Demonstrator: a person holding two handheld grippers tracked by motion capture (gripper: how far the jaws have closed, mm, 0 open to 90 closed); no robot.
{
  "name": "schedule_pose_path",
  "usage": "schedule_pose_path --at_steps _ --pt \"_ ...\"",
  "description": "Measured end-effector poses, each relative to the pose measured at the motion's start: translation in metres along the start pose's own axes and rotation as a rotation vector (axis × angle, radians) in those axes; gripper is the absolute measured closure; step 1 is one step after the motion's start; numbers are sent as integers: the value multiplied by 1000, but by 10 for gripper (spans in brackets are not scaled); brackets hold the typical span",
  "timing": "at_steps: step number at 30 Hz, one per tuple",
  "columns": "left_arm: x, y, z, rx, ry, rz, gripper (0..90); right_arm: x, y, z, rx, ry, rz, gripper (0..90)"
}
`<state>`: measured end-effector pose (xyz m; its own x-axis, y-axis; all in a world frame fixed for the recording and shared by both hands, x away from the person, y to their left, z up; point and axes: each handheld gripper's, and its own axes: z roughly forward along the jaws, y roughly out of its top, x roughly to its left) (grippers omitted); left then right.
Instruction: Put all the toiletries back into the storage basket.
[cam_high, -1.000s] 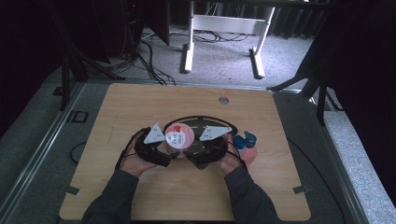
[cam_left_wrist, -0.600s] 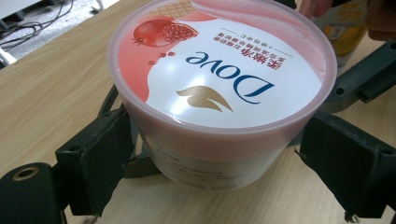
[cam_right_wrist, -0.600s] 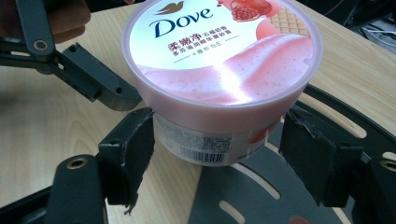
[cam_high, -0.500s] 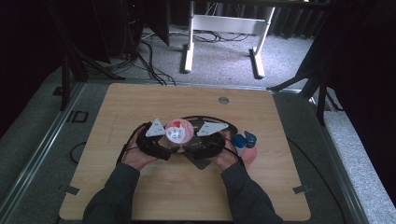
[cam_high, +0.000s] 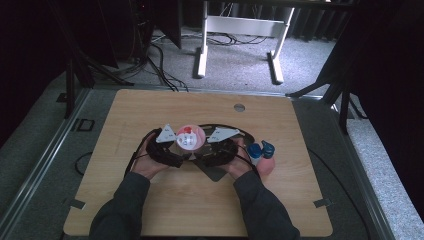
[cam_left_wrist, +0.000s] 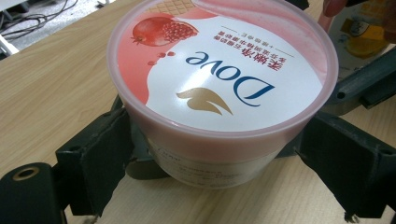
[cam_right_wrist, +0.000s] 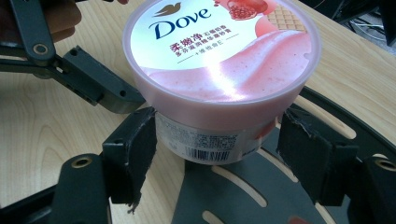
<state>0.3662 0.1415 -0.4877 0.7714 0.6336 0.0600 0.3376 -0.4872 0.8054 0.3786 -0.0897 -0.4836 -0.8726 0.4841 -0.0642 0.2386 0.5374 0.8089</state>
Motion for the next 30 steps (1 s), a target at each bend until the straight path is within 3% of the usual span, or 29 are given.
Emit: schedule_pose_path --at_steps 16,26,30 --pt "11 2 11 24 11 7 102 -9 3 11 26 -26 -15 281" --pt "16 7 19 49 23 1 102 -15 3 17 37 -37 15 280" --pt "19 8 23 58 26 1 102 -17 5 20 52 -52 5 280"
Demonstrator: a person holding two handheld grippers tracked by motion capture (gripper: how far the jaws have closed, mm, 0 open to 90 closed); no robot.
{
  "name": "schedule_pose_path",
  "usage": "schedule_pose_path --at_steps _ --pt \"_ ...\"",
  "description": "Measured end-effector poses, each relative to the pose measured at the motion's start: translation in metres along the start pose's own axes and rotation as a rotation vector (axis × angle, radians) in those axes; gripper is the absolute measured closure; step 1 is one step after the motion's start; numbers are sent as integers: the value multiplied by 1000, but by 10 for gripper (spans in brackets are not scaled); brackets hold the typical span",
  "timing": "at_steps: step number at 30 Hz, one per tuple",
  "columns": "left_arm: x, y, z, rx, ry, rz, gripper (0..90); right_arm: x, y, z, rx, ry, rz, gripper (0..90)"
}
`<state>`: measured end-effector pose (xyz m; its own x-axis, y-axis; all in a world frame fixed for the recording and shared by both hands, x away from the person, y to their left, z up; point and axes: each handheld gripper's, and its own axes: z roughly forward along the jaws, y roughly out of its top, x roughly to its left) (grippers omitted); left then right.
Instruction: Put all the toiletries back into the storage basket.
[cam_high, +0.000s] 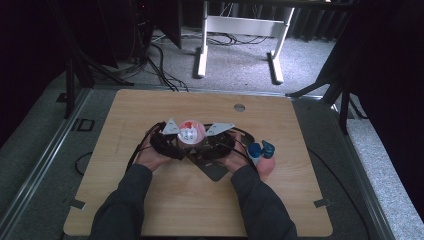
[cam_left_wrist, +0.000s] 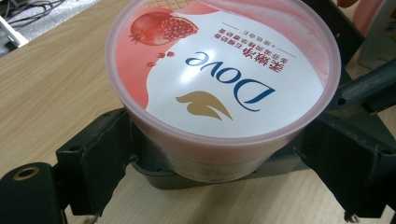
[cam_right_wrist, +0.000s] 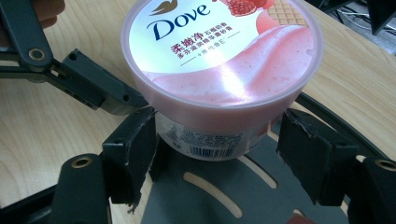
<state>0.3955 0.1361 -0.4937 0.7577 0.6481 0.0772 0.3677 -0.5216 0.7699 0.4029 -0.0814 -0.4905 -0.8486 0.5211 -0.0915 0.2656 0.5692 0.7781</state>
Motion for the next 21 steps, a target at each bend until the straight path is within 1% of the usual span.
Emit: schedule_pose_path --at_steps 5,6,11,12,15,17,19,21 --pt "4 0 4 1 -4 -14 103 -3 0 4 7 -4 6 280" --pt "4 0 4 2 -2 -14 103 -3 0 5 6 0 16 281" --pt "9 1 5 14 -4 -12 103 -8 2 6 9 11 20 311" --pt "10 2 6 14 -5 -17 103 -8 2 7 11 12 25 316" --pt "13 4 8 20 -1 -16 103 -11 3 9 13 15 29 319" --pt "14 5 10 26 3 -15 103 -13 4 10 17 10 25 321" --pt "15 6 12 29 7 -19 103 -13 6 11 30 -6 16 323" --pt "16 6 14 36 9 -21 104 -14 6 13 39 -10 19 324"
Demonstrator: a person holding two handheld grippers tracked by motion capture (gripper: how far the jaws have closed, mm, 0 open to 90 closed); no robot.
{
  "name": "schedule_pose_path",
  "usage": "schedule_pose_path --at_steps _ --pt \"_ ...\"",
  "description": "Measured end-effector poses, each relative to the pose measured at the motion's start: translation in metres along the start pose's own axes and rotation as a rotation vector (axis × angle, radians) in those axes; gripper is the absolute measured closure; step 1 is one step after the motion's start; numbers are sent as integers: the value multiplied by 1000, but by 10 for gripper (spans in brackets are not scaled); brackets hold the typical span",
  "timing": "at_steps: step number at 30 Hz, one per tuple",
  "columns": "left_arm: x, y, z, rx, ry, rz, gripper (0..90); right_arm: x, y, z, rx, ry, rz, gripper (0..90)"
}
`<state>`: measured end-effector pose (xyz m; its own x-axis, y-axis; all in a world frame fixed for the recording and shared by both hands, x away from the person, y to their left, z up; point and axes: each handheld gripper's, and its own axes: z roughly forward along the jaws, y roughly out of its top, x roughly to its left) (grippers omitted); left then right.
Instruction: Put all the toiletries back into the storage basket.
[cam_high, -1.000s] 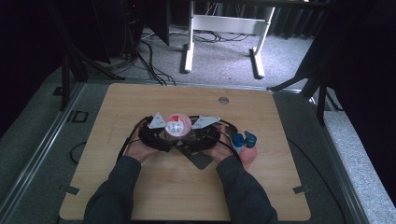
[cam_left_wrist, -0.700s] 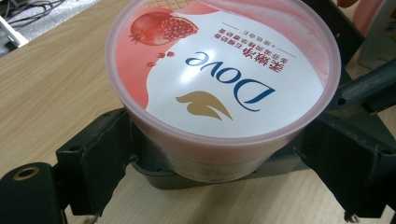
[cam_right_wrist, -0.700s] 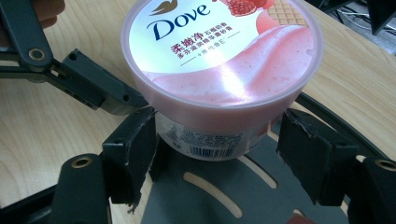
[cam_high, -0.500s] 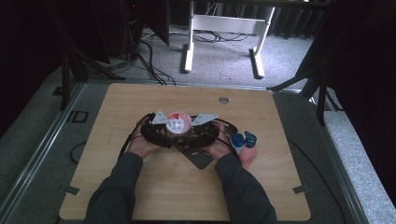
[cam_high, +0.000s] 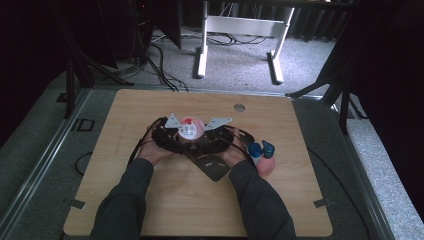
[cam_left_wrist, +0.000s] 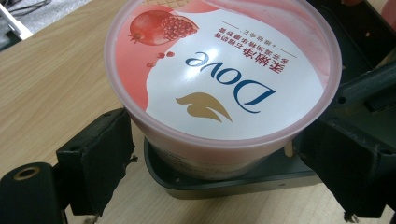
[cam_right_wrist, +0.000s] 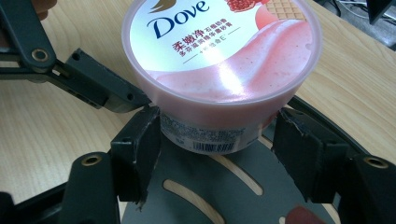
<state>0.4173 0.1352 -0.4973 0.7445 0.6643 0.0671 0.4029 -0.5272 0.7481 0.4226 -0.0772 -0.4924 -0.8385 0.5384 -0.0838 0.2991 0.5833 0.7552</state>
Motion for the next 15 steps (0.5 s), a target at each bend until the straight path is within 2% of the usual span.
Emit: schedule_pose_path --at_steps 8,15 --pt "2 3 2 26 6 17 104 -3 0 3 15 -1 -3 334" --pt "-3 0 0 36 16 37 111 0 -1 3 25 0 -7 334"
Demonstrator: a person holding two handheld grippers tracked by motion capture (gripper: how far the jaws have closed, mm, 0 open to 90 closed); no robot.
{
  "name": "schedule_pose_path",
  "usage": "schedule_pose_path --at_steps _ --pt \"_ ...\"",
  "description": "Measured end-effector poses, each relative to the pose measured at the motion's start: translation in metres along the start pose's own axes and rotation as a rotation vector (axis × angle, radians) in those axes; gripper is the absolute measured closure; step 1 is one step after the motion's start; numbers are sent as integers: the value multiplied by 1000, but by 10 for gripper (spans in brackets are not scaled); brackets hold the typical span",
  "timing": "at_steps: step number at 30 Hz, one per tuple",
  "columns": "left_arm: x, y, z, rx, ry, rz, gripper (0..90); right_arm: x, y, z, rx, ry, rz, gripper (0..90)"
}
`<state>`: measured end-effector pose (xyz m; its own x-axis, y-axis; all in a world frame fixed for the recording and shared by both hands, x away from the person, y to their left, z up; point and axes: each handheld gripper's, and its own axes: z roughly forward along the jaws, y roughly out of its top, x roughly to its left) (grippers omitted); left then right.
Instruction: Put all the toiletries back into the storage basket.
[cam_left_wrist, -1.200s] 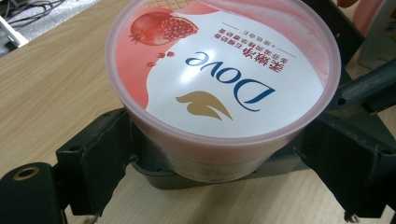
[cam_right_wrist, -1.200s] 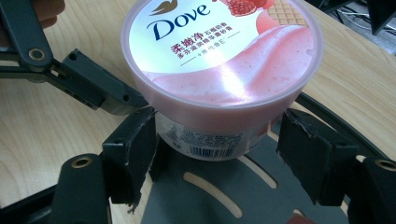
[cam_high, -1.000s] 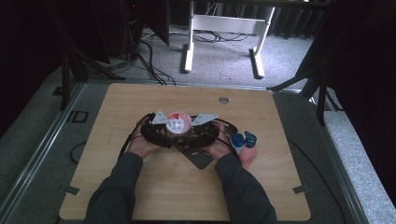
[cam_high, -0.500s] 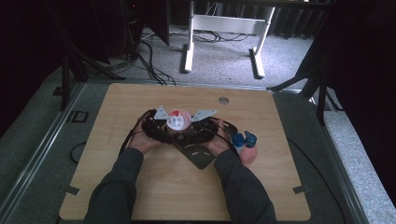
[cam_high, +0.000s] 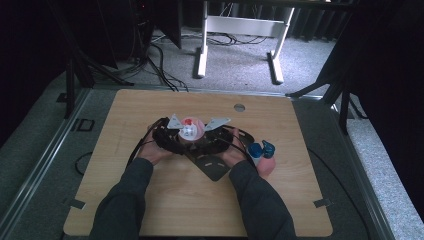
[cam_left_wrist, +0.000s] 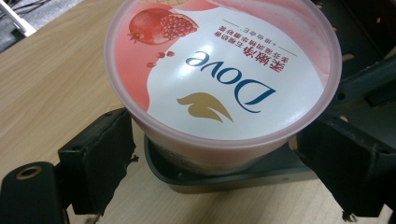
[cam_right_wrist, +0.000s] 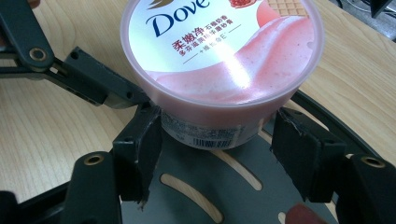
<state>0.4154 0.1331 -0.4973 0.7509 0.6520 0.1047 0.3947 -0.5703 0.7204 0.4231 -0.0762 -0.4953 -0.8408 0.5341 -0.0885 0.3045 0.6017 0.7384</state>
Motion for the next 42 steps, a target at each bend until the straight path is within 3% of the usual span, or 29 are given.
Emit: schedule_pose_path --at_steps 7,13,24,31,42 --pt "-4 -3 1 2 -6 -6 116 5 -3 -1 10 -13 -7 334" --pt "-6 -8 9 36 -15 -12 118 7 -9 4 36 -9 2 336" --pt "-2 -19 14 46 -43 -87 210 7 -19 15 74 -10 47 368" --pt "-8 -27 10 13 -17 -116 220 8 -20 16 57 -9 48 381" --pt "-8 -25 8 40 -16 -119 249 8 -26 20 63 -14 52 384"
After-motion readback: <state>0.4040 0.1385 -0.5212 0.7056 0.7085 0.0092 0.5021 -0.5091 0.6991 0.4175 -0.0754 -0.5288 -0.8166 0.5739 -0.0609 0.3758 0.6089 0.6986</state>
